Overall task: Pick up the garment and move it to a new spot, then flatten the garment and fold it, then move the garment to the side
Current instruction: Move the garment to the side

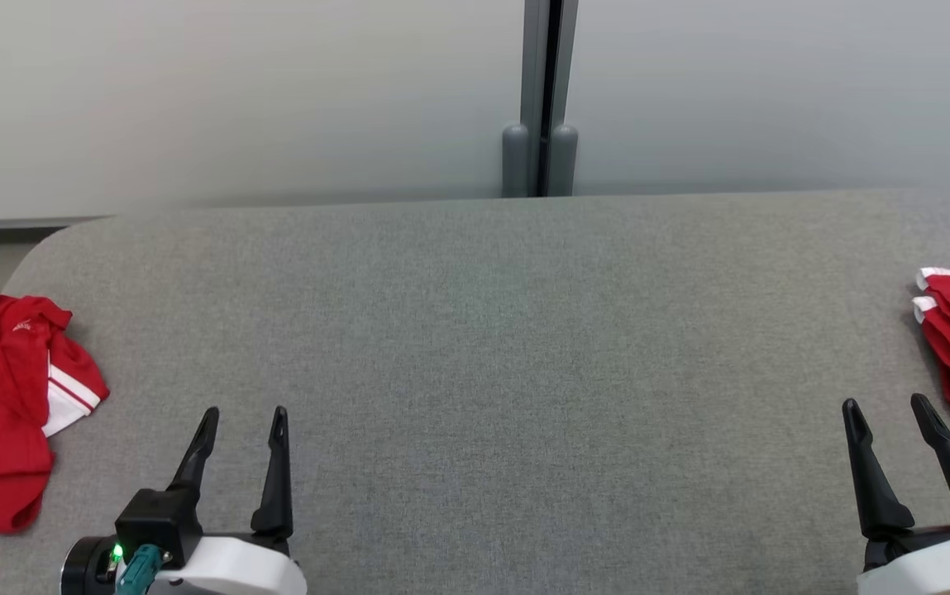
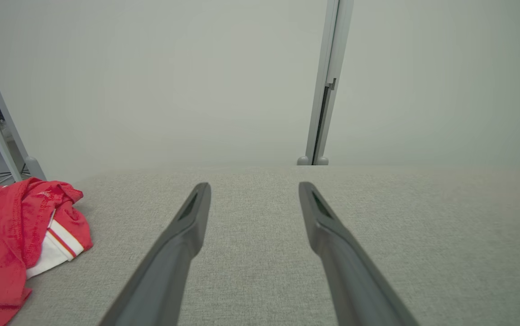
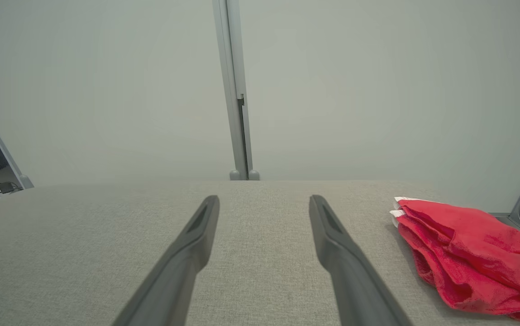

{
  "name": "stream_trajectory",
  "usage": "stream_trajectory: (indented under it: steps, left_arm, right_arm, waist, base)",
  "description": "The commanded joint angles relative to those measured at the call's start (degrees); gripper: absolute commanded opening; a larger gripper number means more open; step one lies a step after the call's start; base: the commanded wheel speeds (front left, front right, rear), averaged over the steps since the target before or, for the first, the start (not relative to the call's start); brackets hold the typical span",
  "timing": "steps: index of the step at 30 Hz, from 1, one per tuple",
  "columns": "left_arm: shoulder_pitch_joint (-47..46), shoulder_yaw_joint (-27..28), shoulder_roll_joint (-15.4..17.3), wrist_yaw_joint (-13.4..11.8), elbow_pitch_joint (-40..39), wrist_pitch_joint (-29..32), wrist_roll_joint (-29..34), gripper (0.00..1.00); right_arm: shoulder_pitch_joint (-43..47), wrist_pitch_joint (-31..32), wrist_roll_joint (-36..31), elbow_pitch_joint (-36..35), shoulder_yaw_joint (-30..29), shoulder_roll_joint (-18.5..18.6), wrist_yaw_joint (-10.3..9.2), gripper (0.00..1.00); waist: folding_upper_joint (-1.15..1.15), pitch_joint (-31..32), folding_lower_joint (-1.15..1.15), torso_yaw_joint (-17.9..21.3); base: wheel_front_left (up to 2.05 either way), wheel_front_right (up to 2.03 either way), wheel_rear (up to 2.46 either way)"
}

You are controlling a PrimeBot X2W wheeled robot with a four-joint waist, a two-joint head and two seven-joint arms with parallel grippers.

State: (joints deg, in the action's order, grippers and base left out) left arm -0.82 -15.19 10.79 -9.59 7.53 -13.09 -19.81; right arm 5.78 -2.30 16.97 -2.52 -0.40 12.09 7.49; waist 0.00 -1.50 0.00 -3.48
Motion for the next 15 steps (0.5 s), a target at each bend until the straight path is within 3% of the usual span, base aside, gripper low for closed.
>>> stream_trajectory:
  steps: [1,15]
  left_arm:
    - [0.8,0.2,0.8,0.2,0.1,0.2,-0.3,1.00]
    - [2.5,0.0,1.8,-0.3,-0.3,1.1,-1.1,1.00]
  right_arm:
    - [0.9,0.5,-0.8,-0.5,-0.4,0.0,0.00,1.00]
    - [2.9,2.7,-1.5,-2.8,-1.5,-0.8,0.00,1.00]
  waist:
    - [0.00,1.4,0.00,0.5]
    - [0.00,2.6,0.00,0.9]
  base:
    - [0.00,0.00,0.00]
    - [0.00,0.00,0.00]
